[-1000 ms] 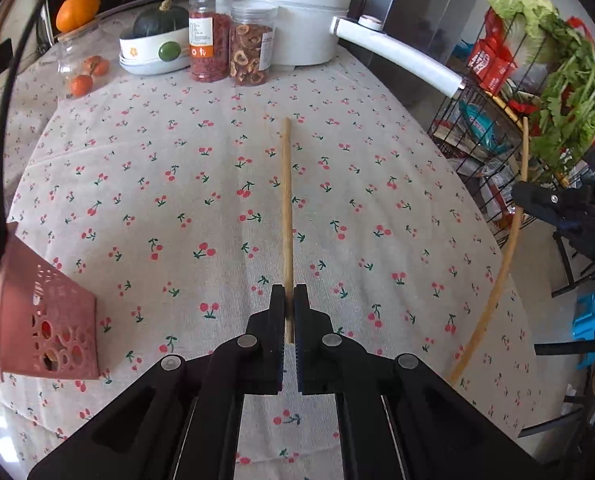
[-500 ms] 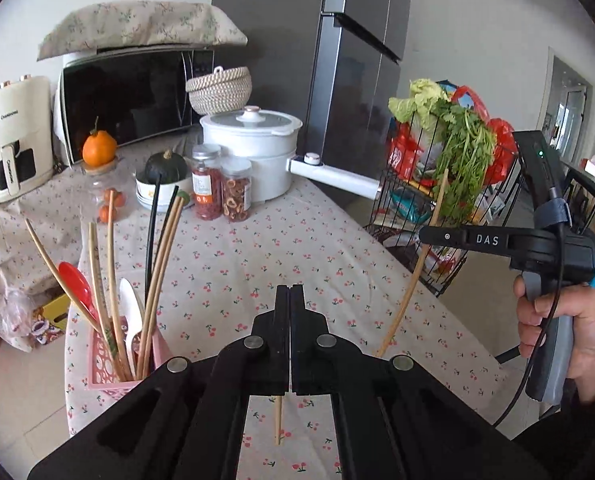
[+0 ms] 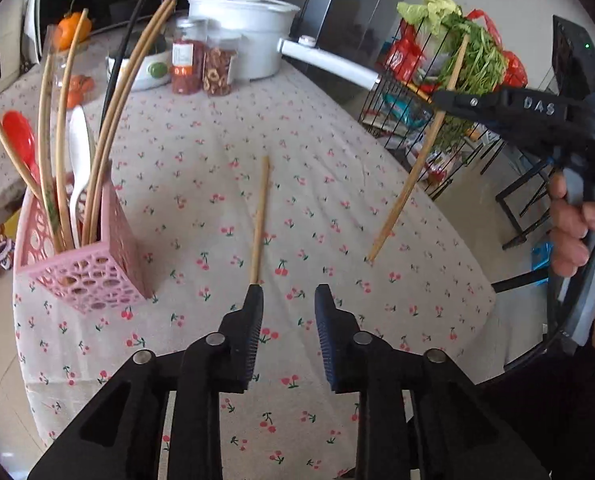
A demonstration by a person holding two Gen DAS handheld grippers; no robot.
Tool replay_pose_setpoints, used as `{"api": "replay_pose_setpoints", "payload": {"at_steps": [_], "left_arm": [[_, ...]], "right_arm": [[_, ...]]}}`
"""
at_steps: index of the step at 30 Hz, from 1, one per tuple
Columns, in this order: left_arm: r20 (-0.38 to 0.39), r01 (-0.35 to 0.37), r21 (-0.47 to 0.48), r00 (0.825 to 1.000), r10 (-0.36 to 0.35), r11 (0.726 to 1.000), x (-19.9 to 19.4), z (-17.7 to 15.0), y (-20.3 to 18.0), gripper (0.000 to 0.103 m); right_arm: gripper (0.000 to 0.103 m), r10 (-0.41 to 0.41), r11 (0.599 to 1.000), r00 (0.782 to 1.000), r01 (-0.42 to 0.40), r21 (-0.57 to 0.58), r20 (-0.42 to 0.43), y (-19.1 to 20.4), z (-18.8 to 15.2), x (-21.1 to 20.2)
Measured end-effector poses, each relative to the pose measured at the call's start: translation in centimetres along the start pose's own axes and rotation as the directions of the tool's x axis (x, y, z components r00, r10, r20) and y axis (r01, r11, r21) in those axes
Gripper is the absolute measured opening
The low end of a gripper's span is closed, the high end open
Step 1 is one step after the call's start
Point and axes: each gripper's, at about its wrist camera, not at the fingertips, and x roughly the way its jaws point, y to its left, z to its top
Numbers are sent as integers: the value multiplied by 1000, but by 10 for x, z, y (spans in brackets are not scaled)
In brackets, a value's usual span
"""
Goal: Organize utensils
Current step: 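Lift and carry both wooden chopsticks toward the pink basket with both tools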
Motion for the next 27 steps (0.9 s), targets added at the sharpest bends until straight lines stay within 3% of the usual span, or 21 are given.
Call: {"api": "replay_pose_setpoints", "payload": {"at_steps": [8, 9, 11, 13, 15, 19, 22, 27], "left_arm": [[-138, -24, 11, 990, 25, 1000, 58, -29, 20, 33], [-116, -27, 26, 993, 29, 999, 56, -31, 19, 32], [-119, -53, 83, 991, 62, 995, 59, -33, 13, 26], [-108, -81, 109, 990, 93, 991, 61, -33, 13, 3], [-94, -83, 99, 991, 92, 992, 59, -34, 17, 3], [3, -105, 143, 994, 106, 984, 37, -34, 9, 3], [119, -106, 172, 989, 86, 979, 5, -29, -2, 3], [311, -67, 161, 950, 14, 985, -57, -7, -9, 3]], "right_arm": [[6, 9, 1000, 1000, -9, -11, -21, 0, -2, 7], [6, 9, 1000, 1000, -10, -10, -23, 0, -2, 8], [6, 9, 1000, 1000, -9, -12, -24, 0, -2, 8], [6, 9, 1000, 1000, -10, -16, -25, 2, -2, 9], [6, 9, 1000, 1000, -10, -20, -27, 4, -3, 9], [6, 13, 1000, 1000, -14, -22, -23, 6, -5, 6], [6, 11, 1000, 1000, -11, -21, -12, 6, -5, 2], [6, 14, 1000, 1000, -14, -15, 5, 6, -3, -4]]}}
